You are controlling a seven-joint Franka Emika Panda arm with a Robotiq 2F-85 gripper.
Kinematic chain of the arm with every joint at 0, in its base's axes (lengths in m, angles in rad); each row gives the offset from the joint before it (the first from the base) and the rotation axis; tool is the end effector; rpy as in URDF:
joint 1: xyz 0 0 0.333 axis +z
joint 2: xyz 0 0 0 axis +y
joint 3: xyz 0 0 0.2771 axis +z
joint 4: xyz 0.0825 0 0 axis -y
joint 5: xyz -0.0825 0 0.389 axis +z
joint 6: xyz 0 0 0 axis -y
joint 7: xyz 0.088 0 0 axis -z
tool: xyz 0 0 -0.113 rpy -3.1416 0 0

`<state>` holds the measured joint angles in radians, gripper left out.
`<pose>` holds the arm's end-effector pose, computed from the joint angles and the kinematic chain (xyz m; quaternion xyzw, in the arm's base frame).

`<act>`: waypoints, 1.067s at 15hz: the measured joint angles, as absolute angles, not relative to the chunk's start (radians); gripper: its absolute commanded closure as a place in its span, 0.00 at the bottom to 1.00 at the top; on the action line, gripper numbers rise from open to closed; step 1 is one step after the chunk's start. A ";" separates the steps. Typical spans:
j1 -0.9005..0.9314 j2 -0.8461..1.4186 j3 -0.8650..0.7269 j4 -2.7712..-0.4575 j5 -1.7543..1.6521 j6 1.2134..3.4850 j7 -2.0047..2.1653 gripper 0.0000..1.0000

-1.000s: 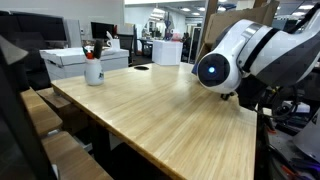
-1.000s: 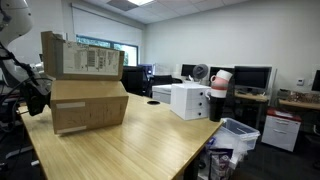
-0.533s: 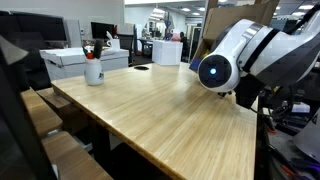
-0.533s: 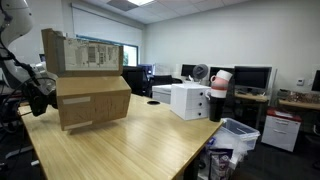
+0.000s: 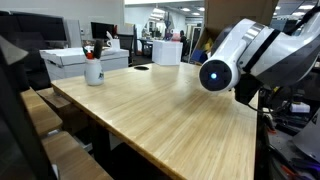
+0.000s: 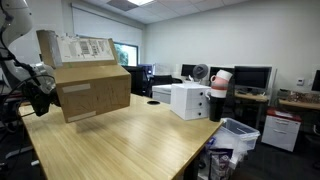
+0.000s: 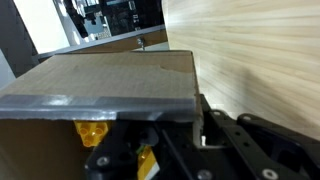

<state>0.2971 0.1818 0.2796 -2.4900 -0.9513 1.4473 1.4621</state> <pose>0.3457 0.1125 0.1809 0.7646 -0.1139 0.0646 0.6311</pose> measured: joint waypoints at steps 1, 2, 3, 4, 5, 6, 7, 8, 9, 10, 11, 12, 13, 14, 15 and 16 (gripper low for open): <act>0.297 0.182 0.280 -2.490 -0.951 1.438 1.462 0.94; 0.297 0.184 0.279 -2.490 -0.951 1.429 1.462 0.94; 0.297 0.184 0.279 -2.490 -0.951 1.427 1.462 0.94; 0.297 0.187 0.277 -2.490 -0.951 1.426 1.462 0.94; 0.297 0.188 0.275 -2.490 -0.951 1.426 1.462 0.94; 0.295 0.194 0.271 -2.490 -0.950 1.427 1.462 0.94; 0.293 0.197 0.269 -2.490 -0.950 1.428 1.462 0.94; 0.291 0.207 0.265 -2.490 -0.946 1.433 1.460 0.94; 0.290 0.212 0.262 -2.490 -0.944 1.436 1.457 0.94; 0.289 0.217 0.259 -2.490 -0.941 1.441 1.455 0.94; 0.288 0.223 0.256 -2.490 -0.936 1.450 1.451 0.94; 0.287 0.227 0.253 -2.490 -0.934 1.458 1.448 0.94; 0.287 0.230 0.251 -2.490 -0.933 1.464 1.445 0.94; 0.287 0.234 0.248 -2.490 -0.930 1.470 1.442 0.94; 0.286 0.239 0.244 -2.490 -0.925 1.479 1.437 0.94; 0.285 0.241 0.242 -2.490 -0.922 1.482 1.435 0.94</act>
<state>0.2854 0.2408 0.2425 -2.4897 -0.9217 1.4822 1.4349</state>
